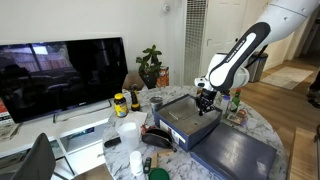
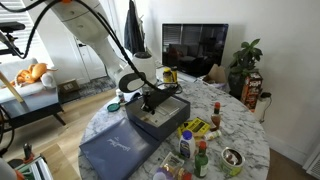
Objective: Pick up the blue box lid from the blue box and put it on the table, pick up the clear storage container from the blue box and put it on the blue box lid
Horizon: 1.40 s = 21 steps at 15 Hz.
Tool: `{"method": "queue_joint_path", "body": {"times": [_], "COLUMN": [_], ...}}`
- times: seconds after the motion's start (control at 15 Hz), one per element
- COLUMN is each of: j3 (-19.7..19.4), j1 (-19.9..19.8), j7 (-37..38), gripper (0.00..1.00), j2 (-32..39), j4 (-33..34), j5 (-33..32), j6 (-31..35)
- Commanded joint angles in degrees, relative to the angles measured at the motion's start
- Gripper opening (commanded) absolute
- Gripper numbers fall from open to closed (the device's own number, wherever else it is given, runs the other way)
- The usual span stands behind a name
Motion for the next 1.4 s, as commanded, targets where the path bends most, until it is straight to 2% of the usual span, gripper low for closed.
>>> {"method": "queue_joint_path", "body": {"times": [0.0, 0.4, 0.6, 0.87, 1.13, 1.2, 1.33], "j3": [3.86, 10.37, 12.46, 13.52, 14.73, 12.70, 13.26], "j1": [-3.36, -8.36, -9.76, -10.32, -11.49, -9.85, -10.29], "j7": [0.82, -0.69, -0.92, -0.91, -1.24, -0.12, -0.12], "gripper": [0.01, 0.01, 0.01, 0.01, 0.01, 0.04, 0.04], "j2": [-2.69, -5.10, -5.96, -6.62, -6.48, -4.48, -4.50], "j4": [-2.88, -5.04, -5.98, -7.60, -7.83, -6.19, -6.41], "j5": [0.48, 4.92, 7.24, 9.24, 10.34, 8.53, 8.89], "j6": [2.34, 3.45, 6.07, 10.75, 10.36, 9.19, 9.19]}}
